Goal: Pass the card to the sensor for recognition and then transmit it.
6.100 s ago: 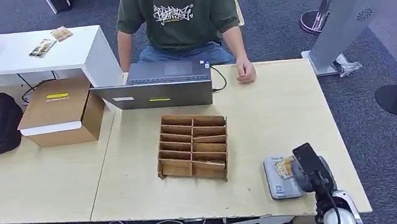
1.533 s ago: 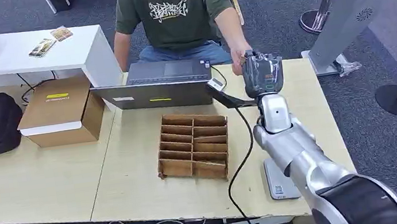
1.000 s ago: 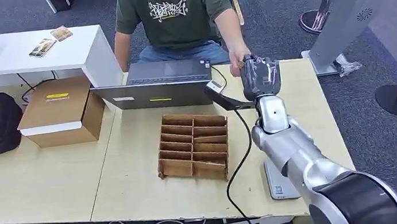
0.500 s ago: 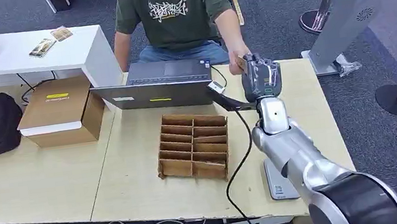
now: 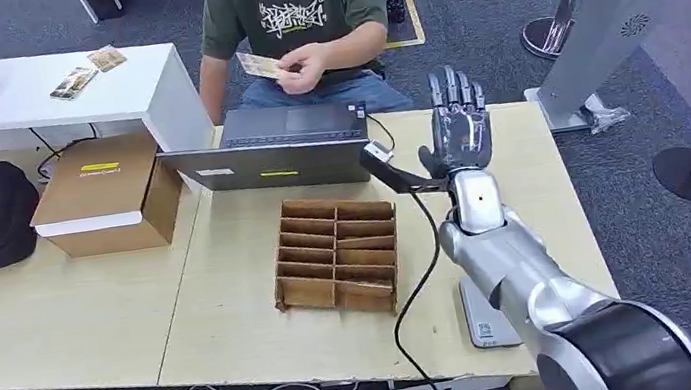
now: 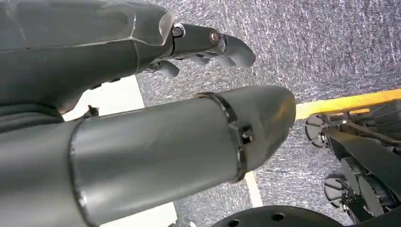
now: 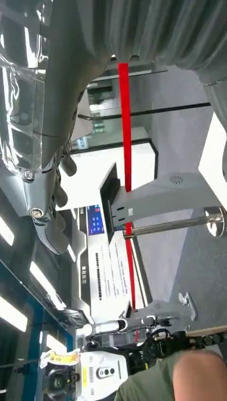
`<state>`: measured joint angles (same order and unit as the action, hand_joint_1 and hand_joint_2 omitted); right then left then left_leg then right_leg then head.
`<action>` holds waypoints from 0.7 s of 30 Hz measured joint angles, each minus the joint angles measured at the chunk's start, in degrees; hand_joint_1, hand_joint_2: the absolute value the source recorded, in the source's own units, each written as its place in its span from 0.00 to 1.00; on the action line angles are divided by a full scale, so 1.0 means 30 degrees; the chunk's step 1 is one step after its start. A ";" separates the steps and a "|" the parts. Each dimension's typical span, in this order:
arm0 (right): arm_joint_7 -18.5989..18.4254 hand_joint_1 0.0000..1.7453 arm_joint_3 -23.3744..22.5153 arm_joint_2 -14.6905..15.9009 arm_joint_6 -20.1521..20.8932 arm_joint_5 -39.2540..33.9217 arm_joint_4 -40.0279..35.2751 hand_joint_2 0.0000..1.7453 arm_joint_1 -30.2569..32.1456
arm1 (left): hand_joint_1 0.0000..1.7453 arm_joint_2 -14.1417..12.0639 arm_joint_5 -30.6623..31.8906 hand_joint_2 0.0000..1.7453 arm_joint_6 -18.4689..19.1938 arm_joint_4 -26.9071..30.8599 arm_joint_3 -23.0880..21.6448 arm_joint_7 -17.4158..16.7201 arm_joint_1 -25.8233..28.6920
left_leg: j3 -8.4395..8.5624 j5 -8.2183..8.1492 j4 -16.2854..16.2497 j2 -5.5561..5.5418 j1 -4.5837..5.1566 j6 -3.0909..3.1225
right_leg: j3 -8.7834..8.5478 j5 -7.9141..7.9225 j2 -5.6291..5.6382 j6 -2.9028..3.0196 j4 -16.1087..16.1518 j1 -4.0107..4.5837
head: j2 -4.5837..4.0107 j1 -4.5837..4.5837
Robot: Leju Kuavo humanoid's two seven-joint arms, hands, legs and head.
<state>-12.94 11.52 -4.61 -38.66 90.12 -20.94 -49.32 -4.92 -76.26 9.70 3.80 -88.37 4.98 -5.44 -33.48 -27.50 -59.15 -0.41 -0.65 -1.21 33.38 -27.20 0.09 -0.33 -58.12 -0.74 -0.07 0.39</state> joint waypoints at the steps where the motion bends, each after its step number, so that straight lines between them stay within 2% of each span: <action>1: 0.0000 0.00 -0.0007 0.0000 0.0007 0.0000 0.0000 1.00 0.0000 | 0.00 0.0000 0.0000 0.00 0.0000 0.0006 0.0000 0.0000 0.0000 | 0.0000 0.0000 0.0000 0.0000 0.0000 0.0000 | 0.0000 0.0000 0.0000 0.0000 0.0000 0.0000 | 0.0000 0.0000; 10: 0.0233 0.00 -0.0073 -0.0007 -0.0051 0.0000 -0.0547 1.00 0.0250 | 0.00 0.0000 0.0000 0.00 0.0022 0.0007 0.0000 0.0000 -0.0002 | 0.0001 0.0000 -0.0002 0.0000 0.0000 0.0000 | 0.0000 0.0000 0.0000 0.0000 0.0000 0.0000 | 0.0000 0.0000; 16: 0.0933 0.00 -0.0350 -0.0007 -0.0058 -0.0007 -0.3004 1.00 0.1280 | 0.00 0.0029 -0.0306 0.00 0.0022 0.0007 0.0000 -0.0007 0.0000 | 0.0002 -0.0001 -0.0002 0.0000 0.0000 0.0000 | 0.0002 0.0000 0.0000 0.0000 0.0001 0.0000 | 0.0000 0.0007; 21: 0.1173 0.00 -0.0648 0.0029 -0.0058 -0.0007 -0.5984 1.00 0.2795 | 0.00 0.0058 -0.0642 0.00 0.0022 -0.0001 0.0000 -0.0007 0.0011 | 0.0003 -0.0002 -0.0002 0.0000 0.0001 0.0000 | 0.0010 -0.0001 0.0000 0.0000 0.0005 0.0000 | 0.0000 0.0000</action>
<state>-9.42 9.57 -4.52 -38.84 90.09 -38.89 -40.94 -4.74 -78.18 9.77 3.80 -88.37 4.96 -5.41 -33.47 -27.51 -59.16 -0.41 -0.65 -1.21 33.41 -27.20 0.10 -0.33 -58.11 -0.74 -0.07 0.39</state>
